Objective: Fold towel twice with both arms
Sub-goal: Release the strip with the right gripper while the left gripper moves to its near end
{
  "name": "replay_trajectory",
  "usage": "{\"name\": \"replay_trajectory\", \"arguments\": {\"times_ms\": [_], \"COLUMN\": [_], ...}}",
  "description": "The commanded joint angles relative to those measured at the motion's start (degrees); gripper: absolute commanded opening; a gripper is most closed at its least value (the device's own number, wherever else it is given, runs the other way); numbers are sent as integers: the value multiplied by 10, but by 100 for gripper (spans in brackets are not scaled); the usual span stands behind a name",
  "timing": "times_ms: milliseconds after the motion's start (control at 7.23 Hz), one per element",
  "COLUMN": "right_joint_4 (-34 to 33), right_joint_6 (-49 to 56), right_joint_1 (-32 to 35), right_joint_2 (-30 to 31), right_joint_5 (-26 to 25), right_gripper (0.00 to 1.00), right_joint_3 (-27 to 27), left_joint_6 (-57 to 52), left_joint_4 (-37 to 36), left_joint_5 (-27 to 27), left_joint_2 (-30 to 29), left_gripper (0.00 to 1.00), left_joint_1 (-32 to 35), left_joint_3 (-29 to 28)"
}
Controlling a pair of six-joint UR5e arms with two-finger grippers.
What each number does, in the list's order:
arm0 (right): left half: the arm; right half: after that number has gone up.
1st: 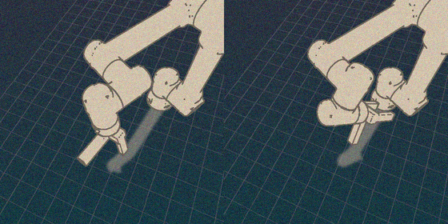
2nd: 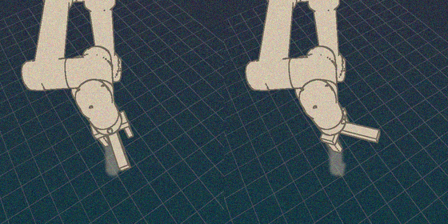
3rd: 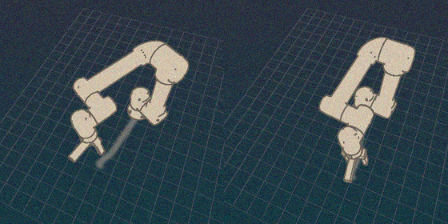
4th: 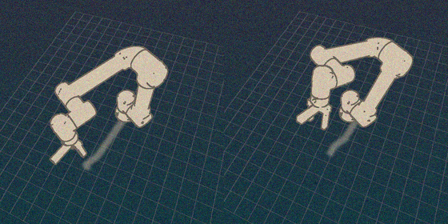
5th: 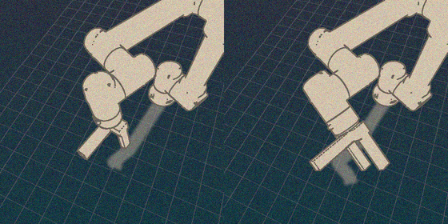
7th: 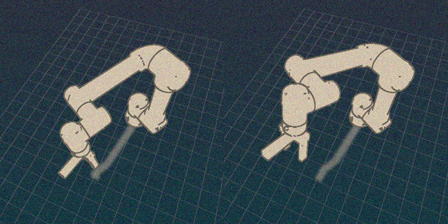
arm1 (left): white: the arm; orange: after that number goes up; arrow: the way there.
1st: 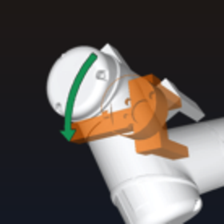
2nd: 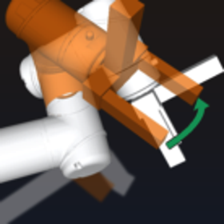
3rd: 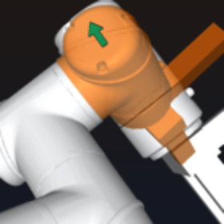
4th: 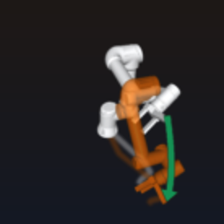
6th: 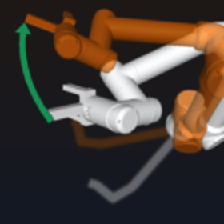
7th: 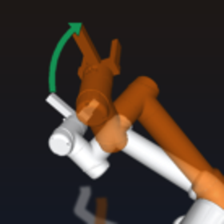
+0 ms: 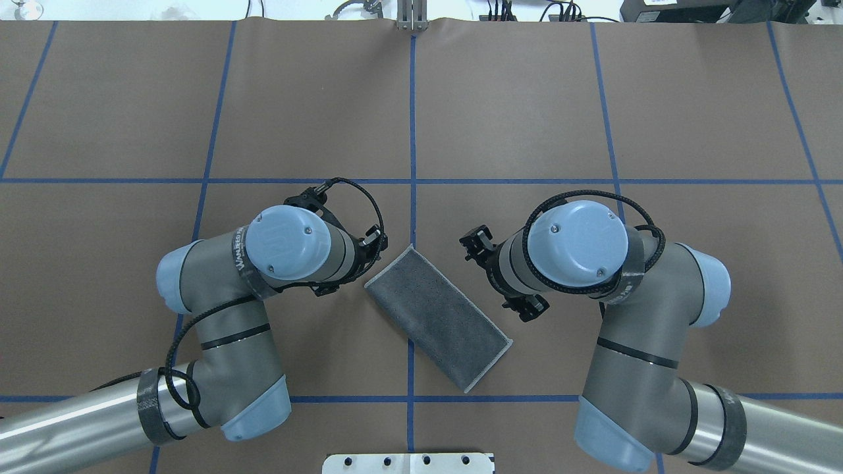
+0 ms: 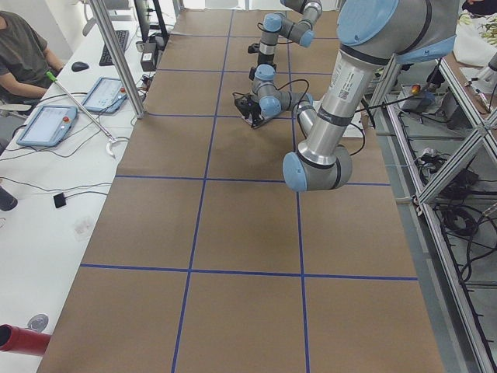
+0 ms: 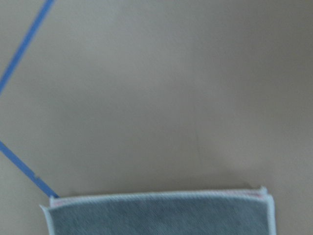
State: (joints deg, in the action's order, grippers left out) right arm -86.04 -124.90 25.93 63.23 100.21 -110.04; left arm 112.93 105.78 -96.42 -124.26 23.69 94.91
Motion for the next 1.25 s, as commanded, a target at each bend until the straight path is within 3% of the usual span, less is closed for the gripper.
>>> {"name": "replay_trajectory", "arguments": {"times_ms": [0, 1107], "right_joint_4": [-3, -8], "right_joint_6": [8, 9], "right_joint_1": [11, 26], "right_joint_2": [-12, -13], "right_joint_5": [1, 6], "right_gripper": [100, 100], "right_joint_3": [13, 13], "left_joint_6": [0, -1], "left_joint_4": [0, 0], "left_joint_5": [4, 4], "left_joint_2": [3, 2], "left_gripper": [48, 26], "left_joint_1": [-14, -19], "left_joint_3": [-3, -8]}}
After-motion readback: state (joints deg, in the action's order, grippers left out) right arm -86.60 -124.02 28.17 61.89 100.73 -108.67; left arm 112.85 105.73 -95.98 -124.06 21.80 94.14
